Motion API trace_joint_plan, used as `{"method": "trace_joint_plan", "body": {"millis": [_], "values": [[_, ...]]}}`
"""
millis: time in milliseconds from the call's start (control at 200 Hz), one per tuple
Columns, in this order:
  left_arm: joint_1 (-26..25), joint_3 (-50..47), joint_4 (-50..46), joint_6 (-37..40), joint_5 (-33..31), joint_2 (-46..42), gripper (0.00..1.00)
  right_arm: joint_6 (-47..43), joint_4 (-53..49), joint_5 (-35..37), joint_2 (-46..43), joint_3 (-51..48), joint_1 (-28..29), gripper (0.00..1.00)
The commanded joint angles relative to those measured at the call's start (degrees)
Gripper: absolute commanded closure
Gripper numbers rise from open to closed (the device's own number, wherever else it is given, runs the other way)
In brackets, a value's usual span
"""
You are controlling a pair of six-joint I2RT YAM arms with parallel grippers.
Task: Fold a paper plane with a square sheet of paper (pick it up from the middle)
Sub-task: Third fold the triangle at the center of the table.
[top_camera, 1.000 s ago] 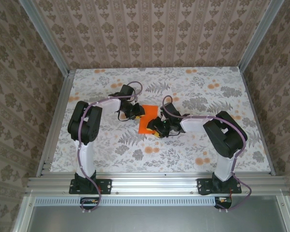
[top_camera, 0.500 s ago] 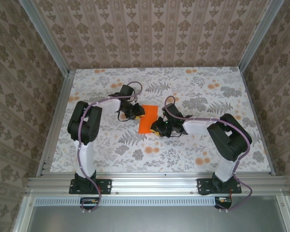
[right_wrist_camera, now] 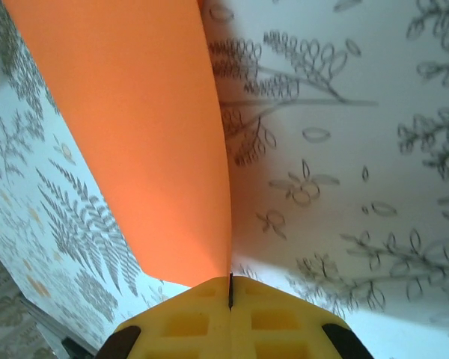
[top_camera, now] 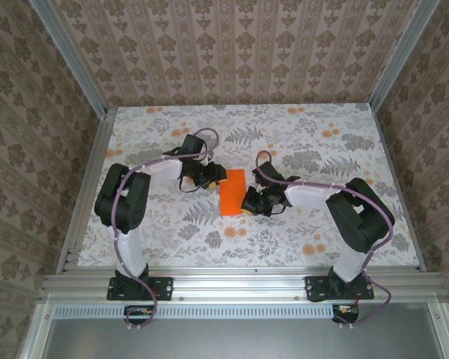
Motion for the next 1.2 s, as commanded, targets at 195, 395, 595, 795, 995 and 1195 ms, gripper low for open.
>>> {"method": "trace_joint_plan", "body": {"millis": [195, 395, 595, 795, 995, 1195], "values": [[-1.25, -2.11, 5.51, -1.35, 3.65, 0.41, 0.58, -7.09, -10.65, -2.24, -2.89, 2.02, 0.15, 1.00], [-1.80, -0.76, 1.51, 0.47, 0.59, 3.02, 0.64, -5.64, -8.48, -1.66, -2.47, 1.86, 0.15, 0.99], [-2.06, -0.82, -0.19, 1.56, -1.33, 4.66, 0.67, -2.27, -5.34, 0.19, -3.61, 0.15, 0.12, 0.82], [-2.16, -0.88, -0.58, 1.83, -2.20, 5.36, 0.68, -1.48, -5.42, 1.89, -5.52, -0.89, 0.15, 0.80], [-2.24, -0.94, -0.62, 1.83, -2.57, 5.65, 0.69, -0.58, -5.83, 1.92, -6.70, -1.27, 0.23, 0.84], [-2.42, -0.77, -0.56, 1.74, -2.57, 6.12, 0.70, 0.11, -1.82, -0.65, -5.42, -0.72, 0.40, 0.96]]}}
